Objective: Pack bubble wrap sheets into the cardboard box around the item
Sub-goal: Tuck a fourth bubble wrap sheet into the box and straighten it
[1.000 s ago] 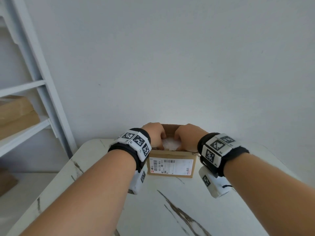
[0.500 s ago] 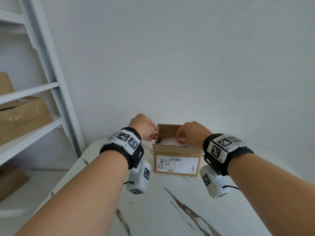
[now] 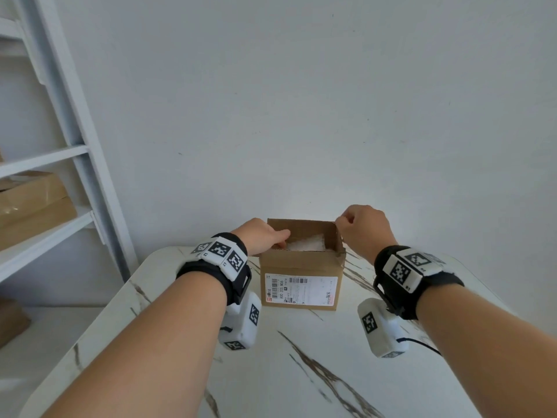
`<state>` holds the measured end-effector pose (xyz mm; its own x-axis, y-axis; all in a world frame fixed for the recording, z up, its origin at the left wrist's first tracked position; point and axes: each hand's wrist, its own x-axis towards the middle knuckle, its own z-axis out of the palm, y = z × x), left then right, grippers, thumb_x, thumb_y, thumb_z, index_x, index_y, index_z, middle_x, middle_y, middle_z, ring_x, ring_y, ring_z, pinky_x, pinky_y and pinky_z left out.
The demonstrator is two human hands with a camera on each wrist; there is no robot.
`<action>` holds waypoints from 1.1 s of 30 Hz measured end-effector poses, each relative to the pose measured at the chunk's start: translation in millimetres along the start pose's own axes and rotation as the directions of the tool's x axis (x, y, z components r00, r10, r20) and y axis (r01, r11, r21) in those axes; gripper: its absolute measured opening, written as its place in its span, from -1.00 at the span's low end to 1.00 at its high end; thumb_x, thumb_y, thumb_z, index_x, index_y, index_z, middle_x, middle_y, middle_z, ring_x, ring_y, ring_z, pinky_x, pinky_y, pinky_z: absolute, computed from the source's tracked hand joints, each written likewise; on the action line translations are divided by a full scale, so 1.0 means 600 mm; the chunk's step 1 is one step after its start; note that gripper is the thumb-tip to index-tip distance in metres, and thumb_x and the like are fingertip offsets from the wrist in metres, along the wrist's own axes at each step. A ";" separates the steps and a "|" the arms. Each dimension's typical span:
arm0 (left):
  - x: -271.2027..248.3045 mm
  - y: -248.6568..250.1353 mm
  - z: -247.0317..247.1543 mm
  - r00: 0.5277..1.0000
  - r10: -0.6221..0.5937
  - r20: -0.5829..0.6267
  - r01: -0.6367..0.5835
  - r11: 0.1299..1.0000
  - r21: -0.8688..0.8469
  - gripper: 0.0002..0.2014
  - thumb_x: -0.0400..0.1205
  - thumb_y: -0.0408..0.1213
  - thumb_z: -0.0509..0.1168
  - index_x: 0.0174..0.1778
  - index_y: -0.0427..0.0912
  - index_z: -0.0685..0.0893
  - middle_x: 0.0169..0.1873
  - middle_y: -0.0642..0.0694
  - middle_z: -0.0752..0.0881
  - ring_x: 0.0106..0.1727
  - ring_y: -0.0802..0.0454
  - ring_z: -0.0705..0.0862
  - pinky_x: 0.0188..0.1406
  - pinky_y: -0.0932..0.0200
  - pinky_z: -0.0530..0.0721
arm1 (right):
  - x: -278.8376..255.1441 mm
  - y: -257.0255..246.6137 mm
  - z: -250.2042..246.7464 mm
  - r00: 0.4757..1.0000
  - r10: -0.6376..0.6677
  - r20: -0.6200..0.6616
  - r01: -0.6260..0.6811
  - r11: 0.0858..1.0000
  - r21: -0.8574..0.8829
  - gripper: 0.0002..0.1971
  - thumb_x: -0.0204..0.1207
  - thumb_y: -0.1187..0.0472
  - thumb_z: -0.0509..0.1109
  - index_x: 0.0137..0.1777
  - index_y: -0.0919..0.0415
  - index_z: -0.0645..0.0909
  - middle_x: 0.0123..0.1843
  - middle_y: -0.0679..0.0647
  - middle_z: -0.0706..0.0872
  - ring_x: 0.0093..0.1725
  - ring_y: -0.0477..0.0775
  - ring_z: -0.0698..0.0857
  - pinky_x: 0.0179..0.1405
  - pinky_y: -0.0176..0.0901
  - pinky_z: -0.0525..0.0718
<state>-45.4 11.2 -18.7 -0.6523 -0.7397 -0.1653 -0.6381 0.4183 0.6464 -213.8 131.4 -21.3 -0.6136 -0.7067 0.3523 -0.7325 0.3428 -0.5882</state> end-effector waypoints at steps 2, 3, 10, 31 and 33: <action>-0.003 -0.003 0.000 1.000 -0.015 0.012 0.016 1.000 -0.017 -0.52 0.63 0.20 0.17 0.10 -0.06 0.82 0.14 -0.12 0.78 0.18 -0.08 0.72 0.31 0.02 0.63 | -0.002 0.000 0.003 0.998 0.033 0.050 -0.043 0.974 0.223 -0.70 0.49 0.26 0.19 -0.22 0.42 0.71 -0.26 0.26 0.81 -0.17 0.29 0.79 -0.06 0.15 0.79; -0.004 -0.003 0.001 1.000 -0.011 0.026 0.011 1.000 -0.001 -0.49 0.63 0.23 0.16 0.17 -0.07 0.79 0.19 -0.13 0.76 0.23 -0.09 0.70 0.35 0.00 0.60 | -0.005 -0.003 0.005 0.994 0.040 0.103 -0.069 0.952 0.297 -0.69 0.50 0.28 0.19 -0.24 0.39 0.74 -0.28 0.22 0.82 -0.18 0.24 0.82 -0.02 0.13 0.79; -0.022 0.015 0.010 0.981 0.040 0.191 -0.067 0.988 0.139 -0.38 0.59 0.26 0.20 0.54 0.05 0.50 0.59 -0.01 0.40 0.60 -0.03 0.33 0.61 0.02 0.23 | -0.023 -0.019 0.021 0.955 -0.004 0.297 -0.072 0.966 0.247 -0.63 0.57 0.19 0.15 -0.12 0.25 0.82 -0.15 0.03 0.85 -0.03 0.04 0.80 0.04 -0.15 0.71; 0.034 -0.023 0.040 0.914 0.218 -0.342 -0.136 0.959 0.248 -0.06 0.42 -0.16 0.56 0.65 0.08 0.17 0.59 -0.14 0.24 0.57 -0.19 0.31 0.48 -0.14 0.44 | -0.012 0.020 0.029 0.964 -0.047 0.260 0.077 0.991 -0.105 -0.15 0.35 0.09 0.58 0.59 -0.02 0.21 0.46 0.12 0.37 0.45 0.15 0.39 0.37 -0.04 0.47; 0.038 -0.017 0.035 0.931 0.271 -0.244 -0.175 0.919 0.352 -0.03 0.46 -0.18 0.53 0.69 0.12 0.06 0.69 -0.06 0.09 0.68 -0.14 0.13 0.57 -0.23 0.30 | -0.009 0.015 0.028 0.954 -0.060 0.293 0.100 0.987 -0.125 0.06 0.36 0.11 0.58 0.69 -0.05 -0.09 0.66 0.08 0.12 0.62 0.21 0.17 0.53 0.07 0.30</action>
<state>-62.4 1.1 -45.0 -0.6801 -0.7044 0.2031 -0.6168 0.6995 0.3608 -212.2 128.2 -40.6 -0.4554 -0.8761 0.1582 -0.8215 0.3450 -0.4539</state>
